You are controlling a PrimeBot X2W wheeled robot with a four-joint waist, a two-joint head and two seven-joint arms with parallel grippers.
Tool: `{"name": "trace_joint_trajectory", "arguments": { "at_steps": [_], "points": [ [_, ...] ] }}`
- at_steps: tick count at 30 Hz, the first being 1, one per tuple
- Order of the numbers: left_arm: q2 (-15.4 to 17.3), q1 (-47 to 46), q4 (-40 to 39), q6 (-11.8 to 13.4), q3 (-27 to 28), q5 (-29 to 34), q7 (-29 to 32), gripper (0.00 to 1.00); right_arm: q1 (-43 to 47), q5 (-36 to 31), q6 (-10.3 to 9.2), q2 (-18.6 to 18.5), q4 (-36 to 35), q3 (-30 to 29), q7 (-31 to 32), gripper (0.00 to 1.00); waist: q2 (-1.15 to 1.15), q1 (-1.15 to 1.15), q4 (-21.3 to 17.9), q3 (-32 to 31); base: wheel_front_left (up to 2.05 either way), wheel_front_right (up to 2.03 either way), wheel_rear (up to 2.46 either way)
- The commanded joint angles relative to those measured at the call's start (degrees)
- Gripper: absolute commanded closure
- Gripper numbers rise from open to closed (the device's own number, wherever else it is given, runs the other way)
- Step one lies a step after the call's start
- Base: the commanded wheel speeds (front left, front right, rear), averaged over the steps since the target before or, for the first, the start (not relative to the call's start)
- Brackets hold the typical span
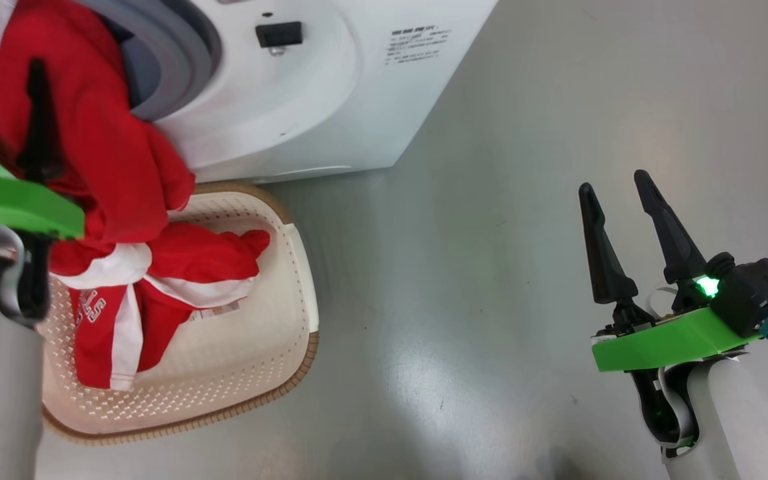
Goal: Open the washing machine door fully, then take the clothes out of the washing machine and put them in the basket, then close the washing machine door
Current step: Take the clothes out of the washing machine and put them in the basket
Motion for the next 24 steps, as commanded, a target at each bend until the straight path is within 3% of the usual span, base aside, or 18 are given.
{"name": "trace_joint_trajectory", "arguments": {
  "at_steps": [1,4,5,6,8,9,24],
  "points": [
    [3.22,-1.02,-0.49,-0.3,1.18,-0.84,-0.27,0.0,0.39,0.82,0.37,0.01,-1.58,1.55,-0.36,0.0,0.0,0.0,-0.26,0.38,0.0,0.0,0.0],
    [3.49,-2.83,1.0,-0.3,0.9,-2.34,-0.27,0.0,0.23,0.87,0.37,0.01,-1.61,1.51,-0.36,0.0,0.0,0.0,-0.37,0.67,0.0,0.0,0.0],
    [3.64,-3.28,1.43,-0.3,0.76,-2.81,-0.27,0.12,0.16,0.87,0.37,0.01,-1.59,1.51,-0.36,0.0,0.0,0.0,-0.41,0.73,0.0,0.0,0.0],
    [3.88,-3.56,1.88,-0.3,0.5,-2.99,-0.27,0.54,0.1,0.89,0.37,0.01,-1.55,1.51,-0.36,0.0,0.0,0.0,-0.47,0.73,0.0,0.0,0.0],
    [4.19,-3.89,2.44,-0.3,0.13,-3.29,-0.27,0.88,0.01,0.95,0.37,0.01,-1.53,1.46,-0.36,0.0,0.0,0.0,-0.55,0.71,0.0,0.0,0.0],
    [4.25,-3.91,2.55,-0.3,-0.02,-3.42,-0.27,1.0,-0.01,0.98,0.37,0.01,-1.54,1.41,-0.36,0.0,0.0,0.0,-0.54,0.68,0.0,0.0,0.0],
    [2.89,1.59,-2.42,-0.3,0.41,-3.73,-0.27,1.0,0.2,0.72,0.37,0.01,-1.02,0.9,-0.36,0.0,0.0,0.0,0.87,-1.06,0.0,0.0,0.0]
  ]
}}
